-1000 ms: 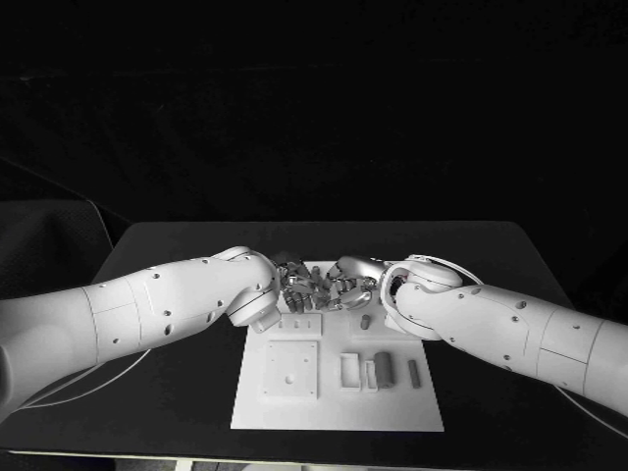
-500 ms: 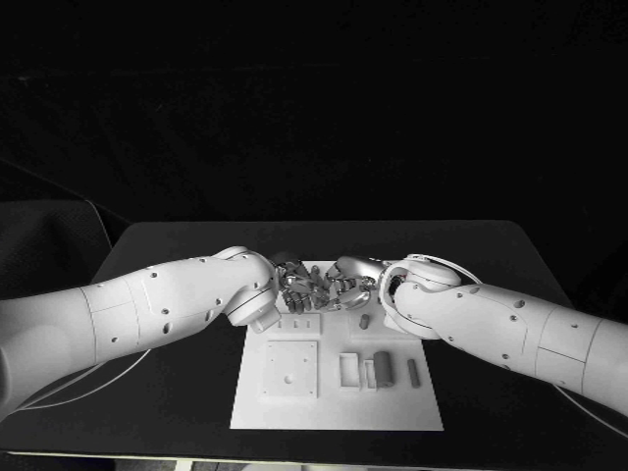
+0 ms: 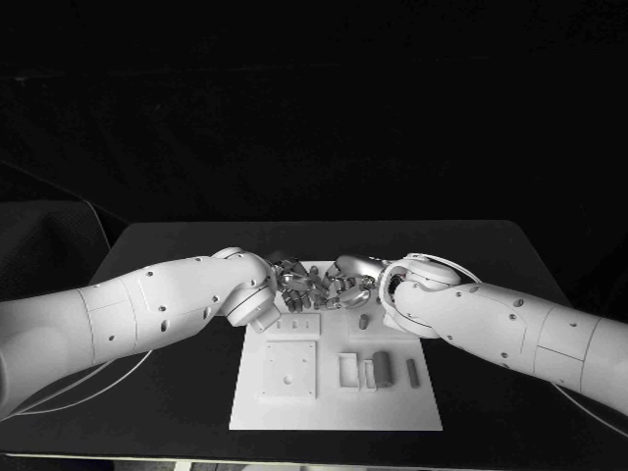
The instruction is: Assemble the parts on the task board
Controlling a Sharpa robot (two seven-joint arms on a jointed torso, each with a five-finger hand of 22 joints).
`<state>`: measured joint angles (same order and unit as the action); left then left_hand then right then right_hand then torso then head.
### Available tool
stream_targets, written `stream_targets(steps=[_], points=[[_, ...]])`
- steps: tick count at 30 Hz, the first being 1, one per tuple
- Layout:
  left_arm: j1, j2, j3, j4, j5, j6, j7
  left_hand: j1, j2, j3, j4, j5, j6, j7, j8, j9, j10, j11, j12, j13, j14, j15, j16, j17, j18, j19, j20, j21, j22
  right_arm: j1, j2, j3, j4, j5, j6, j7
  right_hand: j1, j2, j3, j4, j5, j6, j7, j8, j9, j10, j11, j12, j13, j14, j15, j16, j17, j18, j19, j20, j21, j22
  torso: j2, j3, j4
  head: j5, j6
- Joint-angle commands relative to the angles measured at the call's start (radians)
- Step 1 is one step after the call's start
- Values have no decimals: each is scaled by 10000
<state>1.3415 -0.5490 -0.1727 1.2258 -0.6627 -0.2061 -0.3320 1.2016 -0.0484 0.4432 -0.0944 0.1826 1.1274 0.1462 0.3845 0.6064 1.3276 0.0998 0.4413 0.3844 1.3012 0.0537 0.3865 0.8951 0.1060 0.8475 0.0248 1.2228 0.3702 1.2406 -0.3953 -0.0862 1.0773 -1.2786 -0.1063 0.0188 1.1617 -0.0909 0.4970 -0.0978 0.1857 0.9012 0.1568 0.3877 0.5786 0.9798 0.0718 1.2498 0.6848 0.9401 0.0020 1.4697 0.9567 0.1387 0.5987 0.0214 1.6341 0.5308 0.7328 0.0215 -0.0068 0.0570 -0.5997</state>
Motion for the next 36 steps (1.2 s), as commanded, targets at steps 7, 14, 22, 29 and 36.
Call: stream_targets(steps=[7, 14, 22, 29, 36], points=[[20, -3, 19, -24, 312, -79, 239, 529, 405, 427, -308, 32, 442, -288, 75, 212, 427, -323, 58, 17, 129, -16, 73, 53, 301, 92, -10, 63, 21, -31, -36, -11, -28, -40, -271, 38, -223, -143, -50, 29, -21, -84, 9, -96, -30, -37, -3, -8, -59, -36, -22, -6, -42, -69, 47, 28, 6, -16, 3, 2, -4, -9, -17], [17, 12, 19, -94, 286, -75, 246, 540, 404, 445, -309, 32, 467, -294, 88, 220, 453, -331, 65, 20, 145, -23, 81, 66, 305, 106, -12, 73, 24, -40, -60, -11, -15, 56, -374, 96, -365, -273, -93, 16, -22, -332, 37, -274, -88, -167, 27, -94, -120, -151, -1, -83, -88, -75, -6, 26, -41, -50, 12, 0, -4, -32, -35], [16, 15, 19, -164, 260, -88, 260, 548, 405, 457, -311, 32, 481, -298, 95, 225, 468, -336, 68, 22, 153, -28, 85, 74, 307, 114, -13, 79, 26, -41, -74, -11, 0, 107, -230, 135, -891, -474, -580, -114, -30, -1349, 120, -815, -324, -679, 181, -351, -316, -641, 177, -389, -259, -188, -395, 63, -310, -210, 13, -2, 5, -52, -50], [16, 3, 19, -229, 156, -74, 253, 557, 406, 471, -312, 33, 495, -302, 102, 230, 481, -341, 71, 23, 162, -32, 89, 83, 309, 122, -14, 85, 28, -43, -152, -12, 23, 115, -206, 155, -947, -499, -683, -140, -31, -1492, 133, -861, -355, -755, 203, -383, -342, -715, 207, -431, -282, -206, -456, 68, -349, -233, 9, -3, 16, -52, -75], [16, -9, 19, -294, 53, -17, 237, 563, 406, 479, -314, 33, 503, -304, 105, 232, 489, -343, 72, 23, 166, -34, 91, 88, 311, 126, -15, 89, 29, -57, -264, -12, 15, 115, -148, 111, -954, -505, -700, -146, -31, -1517, 136, -868, -361, -769, 207, -390, -347, -729, 212, -439, -287, -210, -468, 69, -357, -237, 13, -4, 7, -43, -89]])
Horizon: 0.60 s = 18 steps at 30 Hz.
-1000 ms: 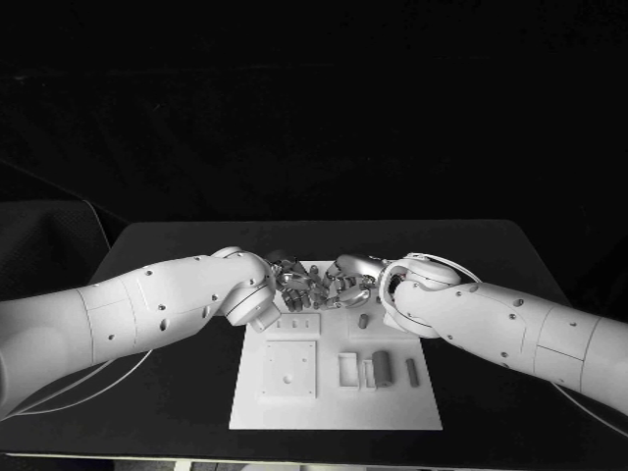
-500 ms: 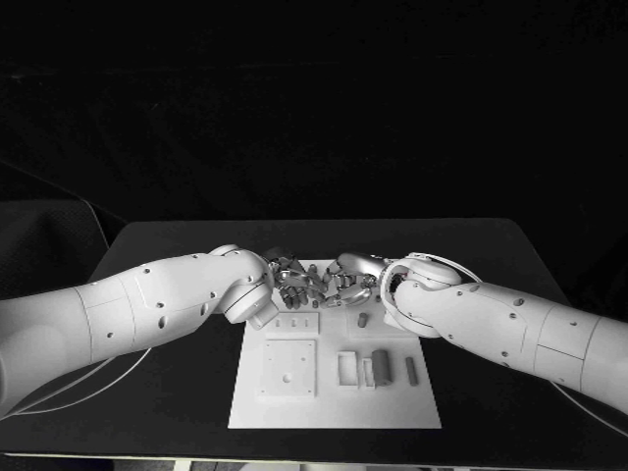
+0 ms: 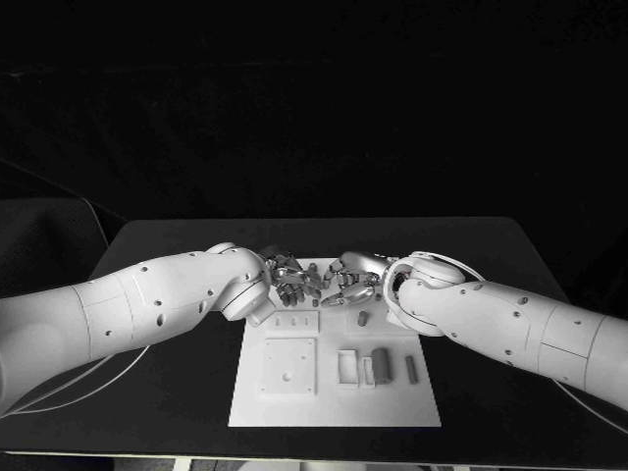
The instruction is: Assemble the parts on the task board
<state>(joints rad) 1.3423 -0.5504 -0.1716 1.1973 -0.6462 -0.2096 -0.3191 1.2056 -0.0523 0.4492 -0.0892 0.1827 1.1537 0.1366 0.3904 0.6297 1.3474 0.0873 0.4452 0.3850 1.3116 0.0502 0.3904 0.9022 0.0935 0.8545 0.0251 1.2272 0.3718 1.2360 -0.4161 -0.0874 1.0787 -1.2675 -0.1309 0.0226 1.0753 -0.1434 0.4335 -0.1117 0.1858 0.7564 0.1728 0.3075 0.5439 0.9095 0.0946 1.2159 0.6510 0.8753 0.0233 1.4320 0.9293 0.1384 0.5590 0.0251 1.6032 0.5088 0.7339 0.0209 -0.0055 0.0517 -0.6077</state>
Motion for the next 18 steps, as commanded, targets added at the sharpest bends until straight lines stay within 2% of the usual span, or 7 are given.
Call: stream_targets(steps=[1, 18], points=[[8, -4, 9, -15, -141, 30, 102, 524, 445, 420, -367, 33, 242, -209, 47, 0, 291, -219, 34, 17, 63, 0, 53, 18, 436, 58, -17, 44, 13, -13, -85, 0, -8, 4, 88, 66, -89, 20, -66, -8, -32, -70, -24, -66, -15, -68, -21, -51, -10, -83, 0, -63, -13, -207, -72, 32, -49, -17, 1, 0, -1, 4, 0], [7, -73, 6, -271, -465, 272, 5, 539, 443, 439, -372, 33, 257, -214, 55, 6, 306, -224, 35, 17, 71, -5, 57, 28, 440, 66, -19, 51, 15, -40, -605, 2, -196, 299, -492, 190, -57, 68, -63, -26, -21, -73, -25, -54, -14, -84, -18, -54, -16, -96, 7, -69, -19, -205, -81, 28, -54, -22, 8, 2, 6, 49, -18]])
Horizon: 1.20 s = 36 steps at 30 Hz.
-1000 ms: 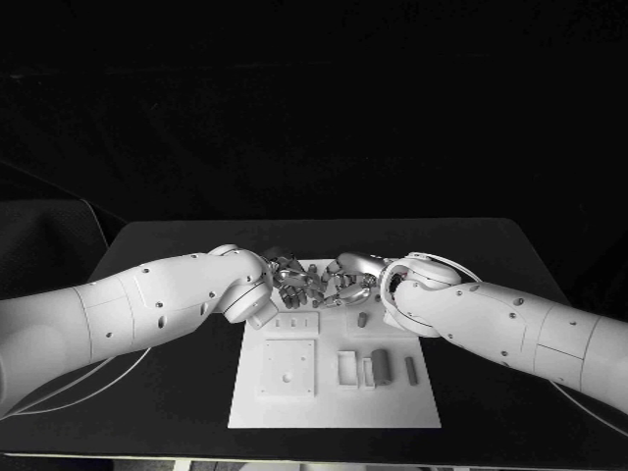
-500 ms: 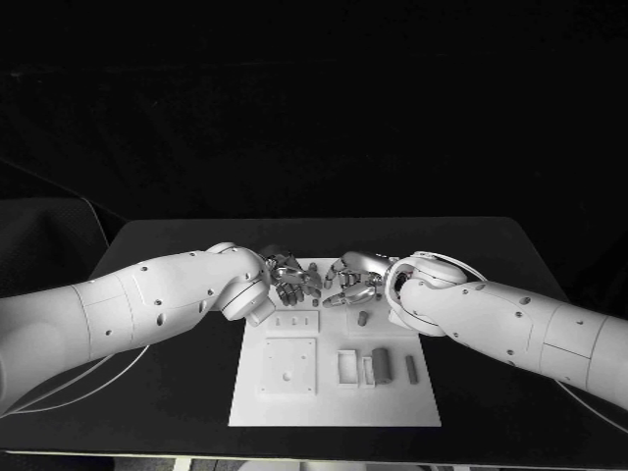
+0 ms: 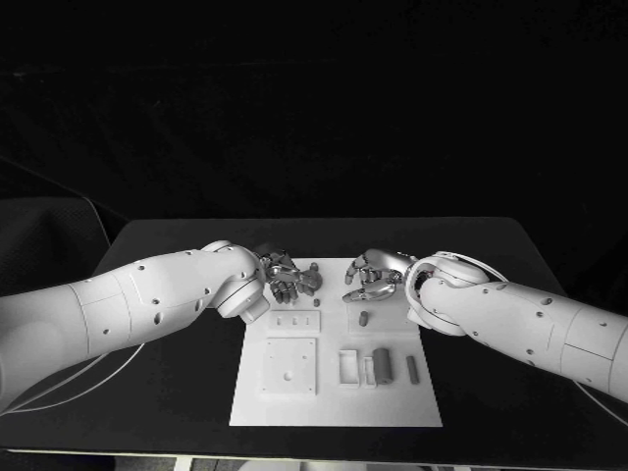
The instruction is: Assemble the parts on the task board
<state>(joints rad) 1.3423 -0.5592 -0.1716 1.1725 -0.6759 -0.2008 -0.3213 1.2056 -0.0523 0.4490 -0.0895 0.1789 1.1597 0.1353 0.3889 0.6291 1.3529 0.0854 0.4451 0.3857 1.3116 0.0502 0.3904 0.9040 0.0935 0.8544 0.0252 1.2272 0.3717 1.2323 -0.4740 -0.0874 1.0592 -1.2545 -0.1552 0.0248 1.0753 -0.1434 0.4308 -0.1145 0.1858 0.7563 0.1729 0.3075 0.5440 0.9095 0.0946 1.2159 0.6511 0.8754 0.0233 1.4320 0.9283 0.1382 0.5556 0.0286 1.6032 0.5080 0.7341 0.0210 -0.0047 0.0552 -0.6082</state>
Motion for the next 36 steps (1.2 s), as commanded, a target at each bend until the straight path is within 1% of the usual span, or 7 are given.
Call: stream_targets(steps=[1, 9, 12, 16, 25, 31, 36], points=[[6, 18, 6, -44, -174, 189, 16, 540, 442, 443, -370, 70, 199, -201, 70, 13, 253, -205, 35, 10, 71, -6, 57, 11, 440, 67, -21, 52, 16, -4, -36, 3, -6, 173, -267, 174, -53, 73, -35, 0, -21, -71, -27, -52, -15, -85, -18, -53, -17, -97, 7, -69, -10, -202, -47, -8, -55, -15, 8, 0, -5, 16, -12], [-4, 108, -36, -250, -606, 245, -77, 547, 440, 451, -372, 70, 204, -203, 73, 15, 258, -207, 35, 10, 74, -7, 58, 15, 442, 71, -21, 55, 16, -4, -176, 20, 15, 330, -469, 236, -37, 87, -32, -8, -18, -66, -28, -45, -13, -87, -18, -52, -18, -98, 9, -69, -11, -201, -48, -10, -55, -16, 10, -4, -3, 15, -32], [-3, 115, -264, -308, -977, 212, -197, 549, 440, 455, -373, 71, 206, -204, 74, 16, 260, -208, 35, 10, 75, -8, 59, 17, 442, 72, -22, 56, 17, -4, -253, 60, 23, 523, -688, 312, -30, 93, -30, -11, -18, -64, -28, -42, -12, -87, -18, -51, -19, -97, 10, -69, -11, -200, -47, -11, -54, -17, 9, -3, -7, 26, -49], [-3, 178, -453, -376, -1409, 255, -439, 555, 440, 461, -375, 71, 210, -205, 75, 17, 264, -210, 35, 10, 78, -10, 60, 21, 443, 75, -23, 58, 17, -3, -350, 217, 37, 990, -1030, 435, -26, 98, -29, -13, -17, -61, -28, -39, -12, -85, -18, -49, -19, -96, 10, -68, -11, -199, -46, -12, -54, -17, 8, -1, -21, 21, -89], [-4, 199, -520, -357, -2188, 576, -986, 570, 438, 479, -381, 72, 217, -208, 78, 21, 273, -213, 35, 9, 84, -12, 62, 29, 447, 81, -25, 63, 19, 1, -537, 675, 7, 1620, -1251, 509, -22, 103, -30, -15, -18, -57, -28, -34, -10, -83, -19, -46, -18, -94, 11, -66, -11, -198, -45, -13, -52, -17, 3, 2, -12, 3, -171], [-4, 205, -572, -293, -2403, 872, -1216, 581, 434, 490, -386, 72, 220, -210, 79, 22, 278, -215, 34, 9, 88, -14, 64, 34, 449, 84, -26, 67, 20, 2, -573, 829, -55, 1709, -1292, 484, -20, 106, -30, -15, -18, -54, -28, -31, -10, -81, -19, -44, -18, -93, 12, -65, -11, -198, -44, -13, -52, -17, 7, 10, -11, 3, -227], [-22, 248, -649, -260, -2587, 1071, -1229, 587, 431, 498, -388, 72, 223, -211, 80, 24, 282, -216, 34, 9, 91, -15, 65, 38, 450, 87, -27, 69, 20, 2, -547, 861, -213, 1875, -1294, 468, -19, 107, -31, -16, -18, -53, -28, -30, -9, -80, -19, -44, -19, -93, 12, -65, -11, -198, -44, -14, -51, -17, 9, 8, -6, 0, -266]])
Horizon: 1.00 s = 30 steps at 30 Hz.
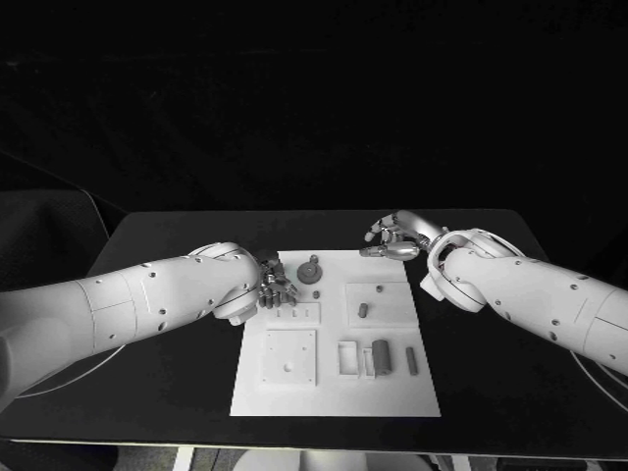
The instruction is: Assemble the parts on the task board
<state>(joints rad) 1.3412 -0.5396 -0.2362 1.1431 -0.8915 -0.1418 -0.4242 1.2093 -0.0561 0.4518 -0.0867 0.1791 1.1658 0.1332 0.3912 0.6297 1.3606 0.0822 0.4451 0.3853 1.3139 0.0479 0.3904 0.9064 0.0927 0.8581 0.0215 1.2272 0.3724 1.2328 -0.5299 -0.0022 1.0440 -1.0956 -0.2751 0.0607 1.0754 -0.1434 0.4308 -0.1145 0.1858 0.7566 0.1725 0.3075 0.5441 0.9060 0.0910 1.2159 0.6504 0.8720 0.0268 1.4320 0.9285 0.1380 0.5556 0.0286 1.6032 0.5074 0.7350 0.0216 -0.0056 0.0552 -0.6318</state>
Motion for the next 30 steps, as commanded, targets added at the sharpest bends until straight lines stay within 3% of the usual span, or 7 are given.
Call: stream_targets(steps=[1, 30], points=[[-23, 62, -6, 29, -449, 475, -203, 551, 468, 472, -416, 70, 162, -191, 58, 18, 205, -184, 34, 13, 68, 8, 65, 15, 458, 50, 10, 69, 14, -2, 15, 12, -77, 285, -97, 108, -20, 107, -32, -16, -19, -56, -24, -29, -10, -45, 17, -44, -11, -59, -23, -65, -13, -196, -44, -13, -51, -11, 4, 0, 1, 2, -35], [-177, 268, -10, -193, -519, 429, -195, 566, 463, 501, -415, 70, 166, -190, 58, 22, 217, -186, 30, 11, 74, 5, 66, 30, 461, 59, 9, 78, 16, -2, 118, 30, -92, 314, 4, 72, -25, 113, -42, -11, -21, -51, -23, -20, -9, -41, 18, -38, -12, -56, -18, -63, -14, -197, -41, -14, -49, -11, 8, 2, -16, -75, -137]])
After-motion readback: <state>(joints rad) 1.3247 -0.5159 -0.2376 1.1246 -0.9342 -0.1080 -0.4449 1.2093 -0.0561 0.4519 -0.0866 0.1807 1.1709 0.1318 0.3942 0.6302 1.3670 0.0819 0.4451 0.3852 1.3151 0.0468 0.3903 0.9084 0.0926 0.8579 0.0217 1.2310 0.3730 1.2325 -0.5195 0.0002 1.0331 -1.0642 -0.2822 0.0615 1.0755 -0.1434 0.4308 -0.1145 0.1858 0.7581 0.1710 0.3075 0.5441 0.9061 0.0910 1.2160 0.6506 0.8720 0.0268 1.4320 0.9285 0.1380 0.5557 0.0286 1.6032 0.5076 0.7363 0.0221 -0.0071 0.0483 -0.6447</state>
